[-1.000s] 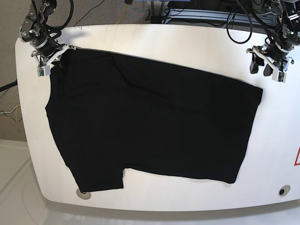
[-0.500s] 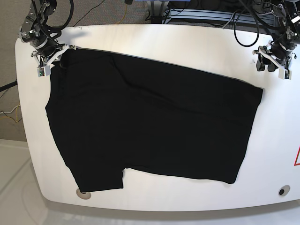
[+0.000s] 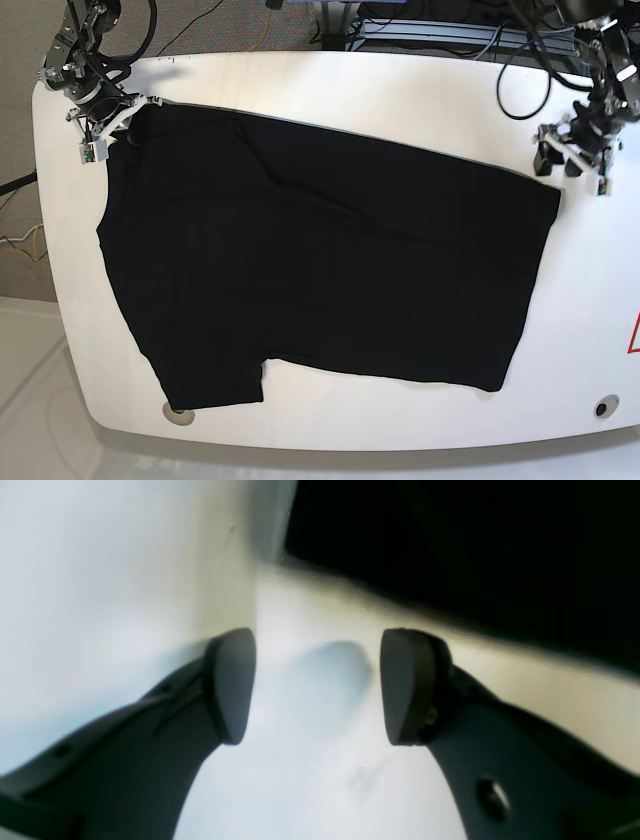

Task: Fold the T-shirt properly
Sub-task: 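Lower the left gripper onto the black shirt's corner and close it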

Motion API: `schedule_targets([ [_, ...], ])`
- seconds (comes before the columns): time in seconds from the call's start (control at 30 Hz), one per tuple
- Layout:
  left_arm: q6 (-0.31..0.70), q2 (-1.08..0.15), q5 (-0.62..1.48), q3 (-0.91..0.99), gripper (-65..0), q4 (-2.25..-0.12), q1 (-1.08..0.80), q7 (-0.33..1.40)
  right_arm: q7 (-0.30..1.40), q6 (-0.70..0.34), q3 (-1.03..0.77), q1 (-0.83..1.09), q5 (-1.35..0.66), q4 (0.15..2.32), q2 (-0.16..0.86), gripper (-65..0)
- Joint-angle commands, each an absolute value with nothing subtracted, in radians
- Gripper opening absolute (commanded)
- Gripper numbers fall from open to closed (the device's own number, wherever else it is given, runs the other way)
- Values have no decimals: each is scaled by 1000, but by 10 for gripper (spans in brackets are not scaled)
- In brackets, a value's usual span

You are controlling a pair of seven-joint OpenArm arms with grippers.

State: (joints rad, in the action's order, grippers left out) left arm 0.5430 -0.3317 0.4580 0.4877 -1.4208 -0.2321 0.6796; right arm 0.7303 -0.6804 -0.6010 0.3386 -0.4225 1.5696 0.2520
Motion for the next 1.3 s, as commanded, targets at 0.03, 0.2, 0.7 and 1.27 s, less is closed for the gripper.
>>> schedule_targets([
  [0.03, 547, -346, 440, 452, -316, -1421, -204, 657, 728, -681, -604, 337, -425, 1583, 263, -650],
  [0.2, 538, -351, 417, 407, -323, -1441, -195, 652, 725, -683, -607, 334, -427, 1578, 264, -650],
  [0.7, 535, -359, 403, 378, -316, -1389, -158, 661, 727, -683, -609, 334, -428, 1573, 261, -650],
  [1.27, 549, -339, 451, 402, -366, -1364, -154, 661, 735, -688, -607, 337, -425, 1574, 263, -650],
])
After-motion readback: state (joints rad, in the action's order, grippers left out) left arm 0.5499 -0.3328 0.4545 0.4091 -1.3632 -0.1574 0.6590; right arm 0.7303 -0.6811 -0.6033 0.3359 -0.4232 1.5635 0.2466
